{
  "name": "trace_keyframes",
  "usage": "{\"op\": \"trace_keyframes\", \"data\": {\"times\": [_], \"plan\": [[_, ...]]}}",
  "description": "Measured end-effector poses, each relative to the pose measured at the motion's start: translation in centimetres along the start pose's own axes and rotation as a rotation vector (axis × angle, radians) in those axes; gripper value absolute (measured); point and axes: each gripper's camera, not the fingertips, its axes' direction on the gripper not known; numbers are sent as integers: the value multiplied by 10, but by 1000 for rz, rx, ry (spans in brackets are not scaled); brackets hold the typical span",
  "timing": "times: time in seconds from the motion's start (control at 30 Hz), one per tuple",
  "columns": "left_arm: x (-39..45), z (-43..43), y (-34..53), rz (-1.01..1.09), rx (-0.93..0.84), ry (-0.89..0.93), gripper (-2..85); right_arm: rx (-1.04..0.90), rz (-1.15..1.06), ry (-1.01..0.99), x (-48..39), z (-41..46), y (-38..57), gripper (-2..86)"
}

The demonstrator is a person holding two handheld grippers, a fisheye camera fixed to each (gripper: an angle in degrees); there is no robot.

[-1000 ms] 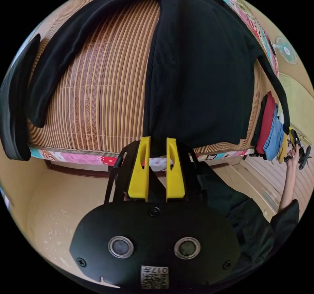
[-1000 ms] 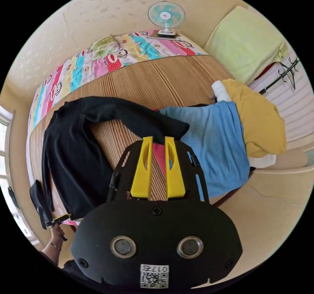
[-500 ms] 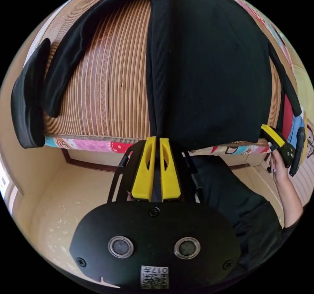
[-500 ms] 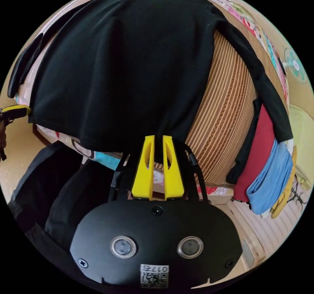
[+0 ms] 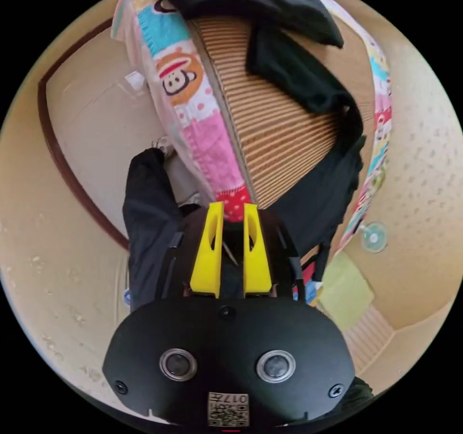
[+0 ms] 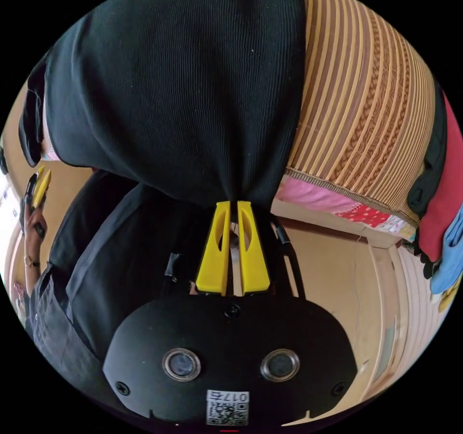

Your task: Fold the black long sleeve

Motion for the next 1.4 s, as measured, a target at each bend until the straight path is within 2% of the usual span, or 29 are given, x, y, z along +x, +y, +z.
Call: {"op": "trace_keyframes", "data": {"times": [0.1, 0.33, 0.43, 0.5, 0.57, 0.63, 0.73, 0.8, 0.93, 1.0, 1.13, 1.2, 1.23, 1.3, 1.4], "plan": [[-4, -4, -26, -85, 79, 212, 96, -56, -5, -19, 9, -10, 0, 30], [-27, 20, -55, -343, 233, 377, 131, -126, -35, -22, 20, -34, 10, 19], [-49, 37, -55, -487, 242, 445, 112, -173, -61, -12, 22, -40, 7, 14], [-66, 41, -51, -509, 301, 544, 79, -193, -70, -1, 23, -43, 6, 11], [-73, 32, -48, -496, 339, 534, 58, -195, -59, 52, 26, -50, 4, 7], [-69, 14, -47, -398, 365, 500, 42, -190, -55, 72, 29, -54, 5, 6], [-25, -41, -31, -113, 443, 561, 36, -183, -31, 39, 39, -57, 7, 5], [45, -96, 1, 187, 549, 514, 36, -158, 0, -5, 48, -57, 9, 4], [171, -120, 52, 544, 590, 398, 37, -76, 148, -198, 77, -54, 17, 3], [253, -87, 85, 777, 540, 355, 39, -33, 211, -293, 88, -52, 21, 3], [347, 22, 142, 1023, 366, 290, 40, 82, 301, -469, 103, -49, 32, 5], [380, 120, 182, 1140, 131, 210, 46, 142, 335, -545, 109, -49, 37, 6], [384, 145, 191, 1147, 49, 188, 48, 190, 365, -604, 114, -49, 40, 7], [380, 230, 232, 1174, -234, 102, 65, 286, 413, -716, 126, -51, 46, 11], [345, 289, 282, 1189, -387, -67, 75, 496, 532, -944, 151, -55, 61, 26]]}}
